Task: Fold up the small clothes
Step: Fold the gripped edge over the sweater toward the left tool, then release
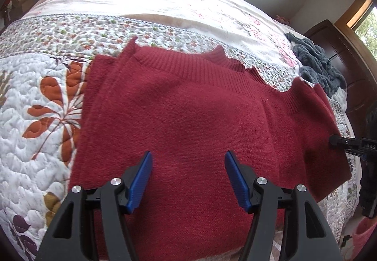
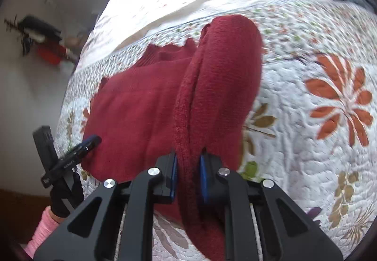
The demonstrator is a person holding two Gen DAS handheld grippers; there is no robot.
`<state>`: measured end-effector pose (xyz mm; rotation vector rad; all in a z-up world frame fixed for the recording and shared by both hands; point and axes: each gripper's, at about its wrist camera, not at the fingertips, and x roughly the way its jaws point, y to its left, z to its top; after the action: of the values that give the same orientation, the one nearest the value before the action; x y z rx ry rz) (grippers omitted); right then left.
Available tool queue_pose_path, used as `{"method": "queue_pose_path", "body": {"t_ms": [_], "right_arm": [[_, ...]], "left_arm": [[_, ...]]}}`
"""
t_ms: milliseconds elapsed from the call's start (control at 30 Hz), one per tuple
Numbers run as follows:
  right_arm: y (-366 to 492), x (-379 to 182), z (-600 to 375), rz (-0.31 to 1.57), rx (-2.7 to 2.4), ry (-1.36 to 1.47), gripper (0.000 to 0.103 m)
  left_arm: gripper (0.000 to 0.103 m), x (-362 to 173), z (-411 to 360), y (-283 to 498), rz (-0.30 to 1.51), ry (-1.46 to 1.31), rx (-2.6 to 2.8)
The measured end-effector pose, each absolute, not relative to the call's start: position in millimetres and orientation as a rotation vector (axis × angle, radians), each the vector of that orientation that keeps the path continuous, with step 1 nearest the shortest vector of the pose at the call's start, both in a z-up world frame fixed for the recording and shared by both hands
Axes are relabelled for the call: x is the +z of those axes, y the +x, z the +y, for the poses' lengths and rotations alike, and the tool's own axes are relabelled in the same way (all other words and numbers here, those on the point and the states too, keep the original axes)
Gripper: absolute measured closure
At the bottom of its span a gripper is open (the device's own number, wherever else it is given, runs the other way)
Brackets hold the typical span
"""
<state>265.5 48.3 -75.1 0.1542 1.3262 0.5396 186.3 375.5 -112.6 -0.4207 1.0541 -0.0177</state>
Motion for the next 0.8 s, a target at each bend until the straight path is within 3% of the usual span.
{"method": "queue_pose_path", "body": {"t_ms": [400,500,800], "right_arm": [[248,-111,145,1.38,0.558,-0.056,0.085],[252,-122,144,1.426,0.587,0.058,0.071],[267,-122,103,1.465,0.649,0.448,0.071]], "left_arm": [[0.039,-106,392,182,1.027,-0.506,-0.018],[0.039,-103,393,182,1.021,-0.517,-0.024],[0.039,-96,385,183,1.014,-0.597,-0.085]]}}
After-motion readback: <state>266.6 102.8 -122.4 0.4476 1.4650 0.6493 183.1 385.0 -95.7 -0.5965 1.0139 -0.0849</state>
